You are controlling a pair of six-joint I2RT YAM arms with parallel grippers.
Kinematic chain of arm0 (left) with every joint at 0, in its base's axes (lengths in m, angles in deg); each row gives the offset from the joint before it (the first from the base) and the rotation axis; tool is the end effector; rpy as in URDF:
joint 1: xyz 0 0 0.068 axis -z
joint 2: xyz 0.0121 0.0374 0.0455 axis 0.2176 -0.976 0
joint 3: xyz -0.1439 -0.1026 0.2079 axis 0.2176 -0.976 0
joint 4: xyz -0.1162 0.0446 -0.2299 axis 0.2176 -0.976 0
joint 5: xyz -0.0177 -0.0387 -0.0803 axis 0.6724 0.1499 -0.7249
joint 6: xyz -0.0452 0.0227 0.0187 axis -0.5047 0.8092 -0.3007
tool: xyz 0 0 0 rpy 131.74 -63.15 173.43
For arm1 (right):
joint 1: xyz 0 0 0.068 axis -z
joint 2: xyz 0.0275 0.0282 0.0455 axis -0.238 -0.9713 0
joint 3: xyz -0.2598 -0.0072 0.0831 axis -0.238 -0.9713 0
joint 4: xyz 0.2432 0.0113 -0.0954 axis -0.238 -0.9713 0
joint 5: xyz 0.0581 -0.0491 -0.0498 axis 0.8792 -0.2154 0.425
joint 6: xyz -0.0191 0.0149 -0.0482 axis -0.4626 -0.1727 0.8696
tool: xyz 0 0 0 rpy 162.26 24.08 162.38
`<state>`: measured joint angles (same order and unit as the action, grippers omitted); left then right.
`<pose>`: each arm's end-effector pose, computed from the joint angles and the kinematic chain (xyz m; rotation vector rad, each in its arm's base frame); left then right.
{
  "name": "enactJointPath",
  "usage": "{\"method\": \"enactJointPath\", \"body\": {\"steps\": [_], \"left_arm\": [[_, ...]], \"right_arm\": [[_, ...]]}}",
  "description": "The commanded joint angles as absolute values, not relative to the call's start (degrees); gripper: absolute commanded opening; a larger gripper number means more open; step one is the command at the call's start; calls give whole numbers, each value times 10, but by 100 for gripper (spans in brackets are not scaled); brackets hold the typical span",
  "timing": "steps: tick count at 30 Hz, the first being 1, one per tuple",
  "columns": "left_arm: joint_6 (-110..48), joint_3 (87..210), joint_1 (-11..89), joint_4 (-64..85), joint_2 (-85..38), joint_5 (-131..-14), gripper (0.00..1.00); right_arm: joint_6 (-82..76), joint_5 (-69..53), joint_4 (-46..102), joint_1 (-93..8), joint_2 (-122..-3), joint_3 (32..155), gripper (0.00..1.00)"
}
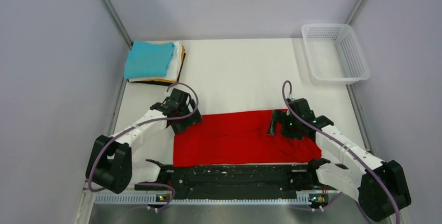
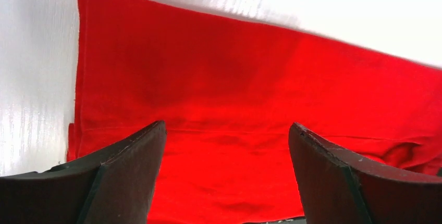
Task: Fold and stack the t-shirts
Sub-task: Fold the other side of the tshirt into a rectangle, then rotate the tshirt 75 degrees
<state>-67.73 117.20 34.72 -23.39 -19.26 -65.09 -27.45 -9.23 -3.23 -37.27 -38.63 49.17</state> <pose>0.2113 -0.0867 0.1959 -0.6004 2.6535 -0.4095 0.1650 0.0766 0.1915 0.1294 2.6460 0.4957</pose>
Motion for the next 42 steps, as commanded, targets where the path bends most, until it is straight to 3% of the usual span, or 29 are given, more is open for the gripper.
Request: {"method": "enactJointPath", "body": {"steps": [1,8,16,19,28,35,42], "left_arm": [[-679,1163,348,-203,-218,-653,91],[-672,1181,348,-217,-235,-621,92],[-664,1207,348,-249,-227,-589,92],[-664,1210,348,-254,-219,-585,92],[-667,1199,348,-235,-225,-599,92],[-666,1194,348,-213,-257,-602,92],[-673,1190,346,-212,-300,-570,93]], "right_arm": [[-263,-59,11,-379,-377,458,99],[-266,63,29,-407,-335,428,99],[-303,118,47,-528,-313,438,99],[-326,37,31,-570,-319,447,99],[-394,-269,-122,-571,-301,509,99],[-422,-301,-92,-541,-300,493,99],[-364,-254,25,-415,-317,435,99]]}}
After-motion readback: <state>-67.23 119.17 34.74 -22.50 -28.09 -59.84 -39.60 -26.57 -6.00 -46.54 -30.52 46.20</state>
